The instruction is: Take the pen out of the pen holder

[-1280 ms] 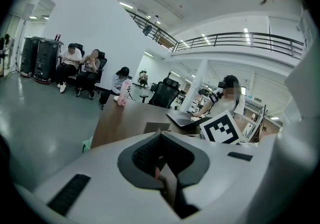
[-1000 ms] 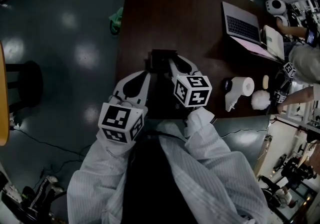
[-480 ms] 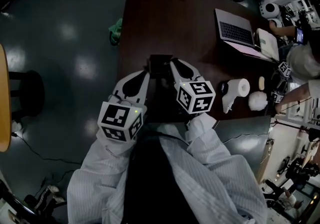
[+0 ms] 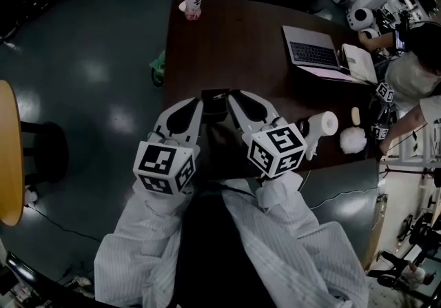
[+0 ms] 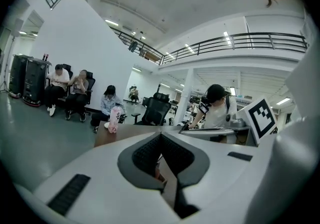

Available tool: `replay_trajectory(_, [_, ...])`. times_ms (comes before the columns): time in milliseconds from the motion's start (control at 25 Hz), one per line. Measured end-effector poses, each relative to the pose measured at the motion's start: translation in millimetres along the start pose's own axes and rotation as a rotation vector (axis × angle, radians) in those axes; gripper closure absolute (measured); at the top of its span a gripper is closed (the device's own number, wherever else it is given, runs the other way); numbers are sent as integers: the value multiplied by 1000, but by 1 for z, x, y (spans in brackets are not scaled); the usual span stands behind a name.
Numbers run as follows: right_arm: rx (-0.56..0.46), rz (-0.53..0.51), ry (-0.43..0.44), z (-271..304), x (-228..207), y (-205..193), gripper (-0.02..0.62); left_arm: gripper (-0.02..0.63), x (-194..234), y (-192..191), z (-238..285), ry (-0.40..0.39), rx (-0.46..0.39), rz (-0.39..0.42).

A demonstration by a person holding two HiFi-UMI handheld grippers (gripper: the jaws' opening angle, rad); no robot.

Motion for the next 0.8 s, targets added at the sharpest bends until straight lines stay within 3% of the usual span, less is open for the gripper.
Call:
replay_trajectory(280, [-73,-80,49,-20,20,30,549,601,-5,18,-2,5,-44,41])
replay_trajectory(800, [-105,-42,123,-15,23,40,549,601,1,23,-6,55,-68,47])
Point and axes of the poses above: the fingertips, and each gripper's own axes: z forward along the fingers, x to its left, y out of its top, the point moved 4 cm from there along -z, backward along the fingers, and after that the axes turned 6 degrees about -y, right-handed, at the moved point
